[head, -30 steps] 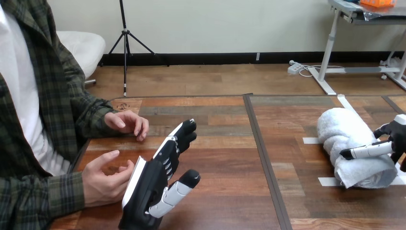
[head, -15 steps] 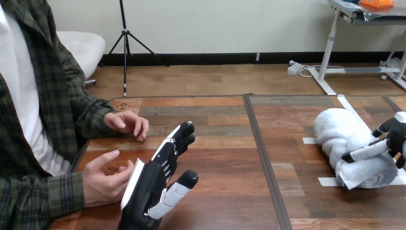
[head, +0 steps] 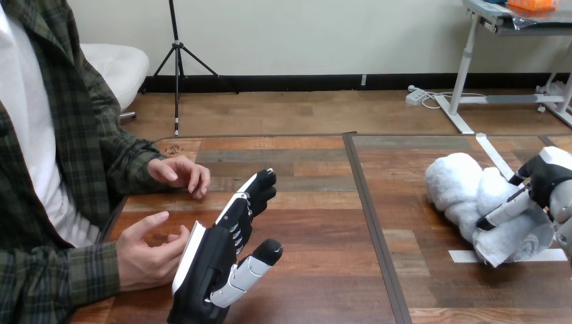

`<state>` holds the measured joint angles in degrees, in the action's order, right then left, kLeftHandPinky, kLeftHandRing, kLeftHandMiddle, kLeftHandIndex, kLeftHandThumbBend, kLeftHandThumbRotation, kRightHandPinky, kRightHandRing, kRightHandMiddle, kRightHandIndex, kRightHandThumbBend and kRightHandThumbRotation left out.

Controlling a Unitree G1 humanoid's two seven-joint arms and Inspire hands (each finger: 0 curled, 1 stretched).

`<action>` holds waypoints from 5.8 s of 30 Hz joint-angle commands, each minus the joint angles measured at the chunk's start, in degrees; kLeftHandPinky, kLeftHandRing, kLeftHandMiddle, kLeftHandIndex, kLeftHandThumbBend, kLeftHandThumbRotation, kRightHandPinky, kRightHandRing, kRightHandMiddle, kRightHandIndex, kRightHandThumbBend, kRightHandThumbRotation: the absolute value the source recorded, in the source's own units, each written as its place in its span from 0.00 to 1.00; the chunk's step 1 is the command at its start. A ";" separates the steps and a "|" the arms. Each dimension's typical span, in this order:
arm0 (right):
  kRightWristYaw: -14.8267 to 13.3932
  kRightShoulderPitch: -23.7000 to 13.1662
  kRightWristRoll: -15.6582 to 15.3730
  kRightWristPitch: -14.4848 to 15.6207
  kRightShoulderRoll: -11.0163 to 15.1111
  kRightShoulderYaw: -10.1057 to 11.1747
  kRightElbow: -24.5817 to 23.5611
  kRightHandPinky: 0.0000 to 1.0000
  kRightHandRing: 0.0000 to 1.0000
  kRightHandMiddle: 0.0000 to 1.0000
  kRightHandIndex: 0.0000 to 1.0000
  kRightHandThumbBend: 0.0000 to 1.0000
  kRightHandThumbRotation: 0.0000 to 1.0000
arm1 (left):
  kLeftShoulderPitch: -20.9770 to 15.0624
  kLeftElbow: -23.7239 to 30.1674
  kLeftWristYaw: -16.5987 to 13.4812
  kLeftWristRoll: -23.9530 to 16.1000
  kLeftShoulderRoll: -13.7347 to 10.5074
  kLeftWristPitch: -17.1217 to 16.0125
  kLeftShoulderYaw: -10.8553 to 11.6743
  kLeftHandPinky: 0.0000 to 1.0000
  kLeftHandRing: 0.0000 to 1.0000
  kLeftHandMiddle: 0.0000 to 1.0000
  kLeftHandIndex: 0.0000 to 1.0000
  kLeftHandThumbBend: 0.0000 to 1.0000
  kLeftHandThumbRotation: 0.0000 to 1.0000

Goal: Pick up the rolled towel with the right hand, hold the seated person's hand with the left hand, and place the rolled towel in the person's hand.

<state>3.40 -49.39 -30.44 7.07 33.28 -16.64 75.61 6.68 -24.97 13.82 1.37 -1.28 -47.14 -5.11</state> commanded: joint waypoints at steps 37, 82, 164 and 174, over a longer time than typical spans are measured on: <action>1.63 1.29 15.01 -9.94 -3.00 9.67 -13.00 0.30 0.37 0.45 0.49 0.78 0.00 | -1.62 4.04 -3.83 -4.44 -1.43 -2.34 0.76 0.90 0.91 0.92 0.89 1.00 0.78; 14.20 20.64 28.96 -5.81 -3.59 17.67 -50.19 0.29 0.34 0.41 0.45 0.79 0.00 | 6.42 22.39 -18.00 -23.72 -12.57 -6.22 16.35 0.90 0.95 0.93 0.94 1.00 0.60; 26.00 30.16 39.39 -3.56 -8.50 15.68 -77.17 0.25 0.29 0.37 0.43 0.86 0.00 | -3.35 7.82 -20.54 -41.63 -38.61 20.34 12.64 0.81 0.86 0.86 0.88 1.00 0.37; 26.38 28.02 38.03 -4.48 -10.90 13.28 -74.81 0.23 0.27 0.35 0.42 0.87 0.00 | -4.49 5.08 -20.38 -40.56 -39.09 20.88 11.20 0.78 0.83 0.83 0.85 1.00 0.39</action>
<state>29.68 -15.79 7.64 3.68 24.60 -2.46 0.57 6.01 -18.98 -5.38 -40.00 -38.59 -26.45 7.30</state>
